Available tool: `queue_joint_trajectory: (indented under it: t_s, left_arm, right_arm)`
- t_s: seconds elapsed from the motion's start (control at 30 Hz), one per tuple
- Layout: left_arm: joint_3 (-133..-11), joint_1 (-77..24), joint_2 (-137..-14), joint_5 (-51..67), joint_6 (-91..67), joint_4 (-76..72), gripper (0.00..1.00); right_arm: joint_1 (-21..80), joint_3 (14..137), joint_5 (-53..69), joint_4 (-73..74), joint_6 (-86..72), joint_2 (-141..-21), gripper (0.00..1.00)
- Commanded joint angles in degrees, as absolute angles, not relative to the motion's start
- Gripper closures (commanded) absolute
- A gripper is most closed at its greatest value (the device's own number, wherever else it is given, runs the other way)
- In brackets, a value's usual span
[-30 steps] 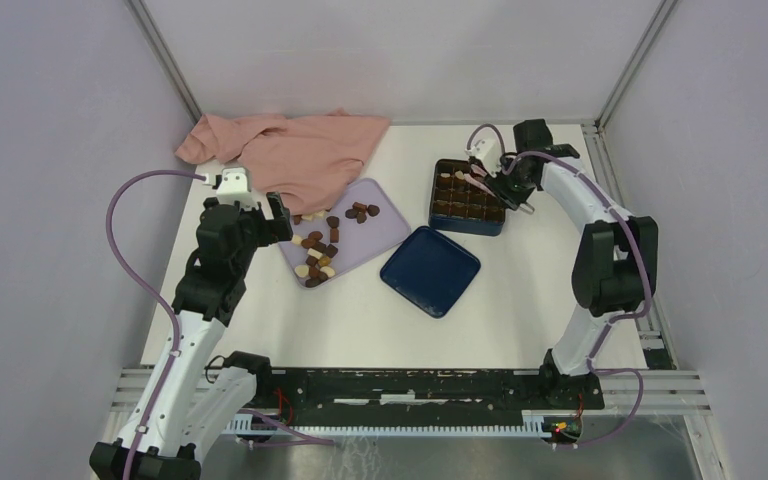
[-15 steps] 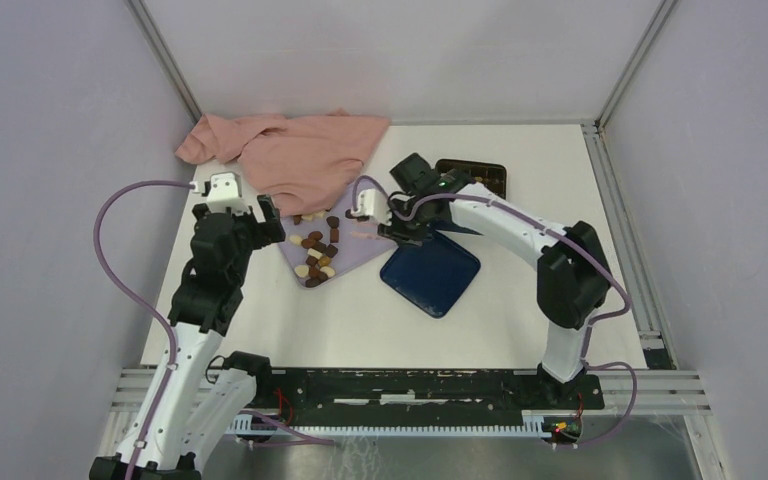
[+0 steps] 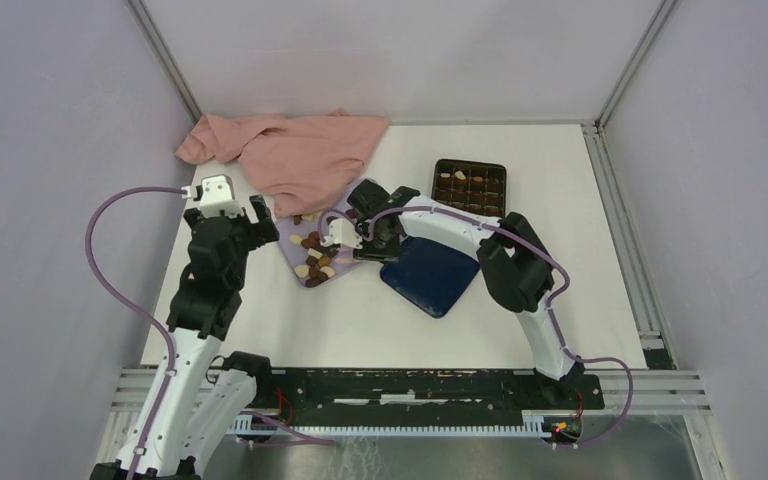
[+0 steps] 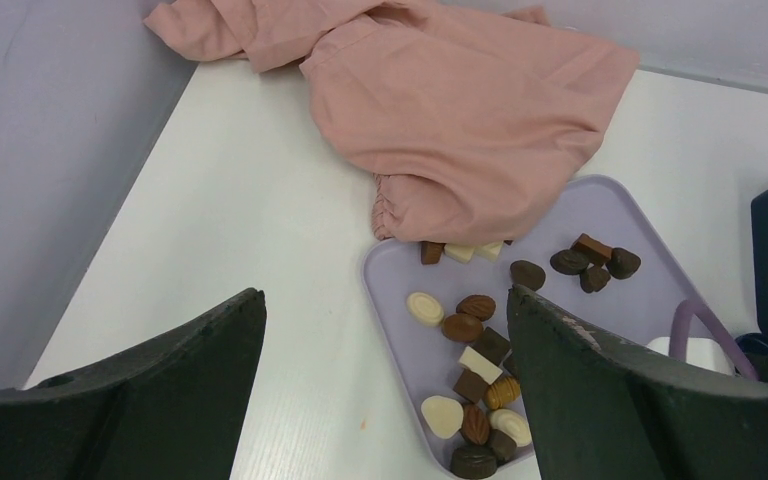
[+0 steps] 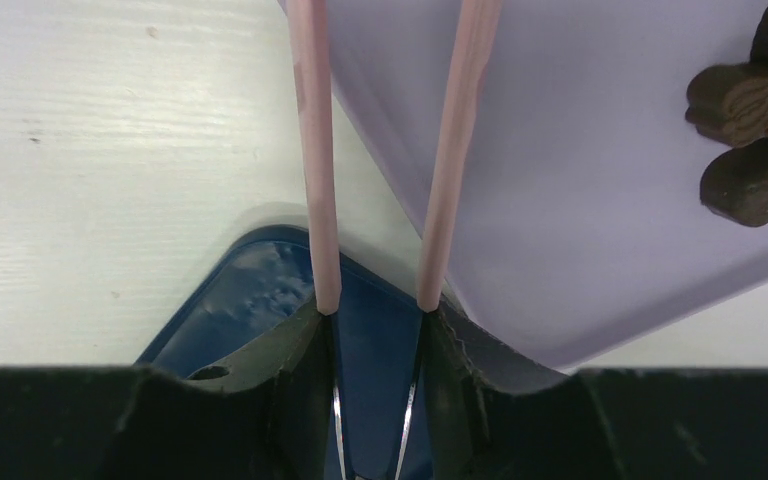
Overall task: Pack the chocolate
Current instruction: Pick up the fake chocolate from the plate.
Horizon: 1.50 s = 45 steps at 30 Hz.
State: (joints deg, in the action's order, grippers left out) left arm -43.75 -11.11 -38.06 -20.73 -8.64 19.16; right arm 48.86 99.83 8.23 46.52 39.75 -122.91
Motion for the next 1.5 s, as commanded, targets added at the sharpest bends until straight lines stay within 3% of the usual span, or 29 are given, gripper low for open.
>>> queue_joint_trajectory:
  t_s: [0.0,1.47]
  left_arm:
    - [-43.86,-11.1,-37.44,-21.24,-6.59,16.36,0.05]
    - [-43.86,-11.13,-35.68,-20.39,-6.59,16.33,0.05]
  right_arm:
    - [48.67,104.59,3.66,48.19,39.83,-124.62,0.61]
    - [51.5,119.76,-1.69,55.09,38.94,-135.68,0.56]
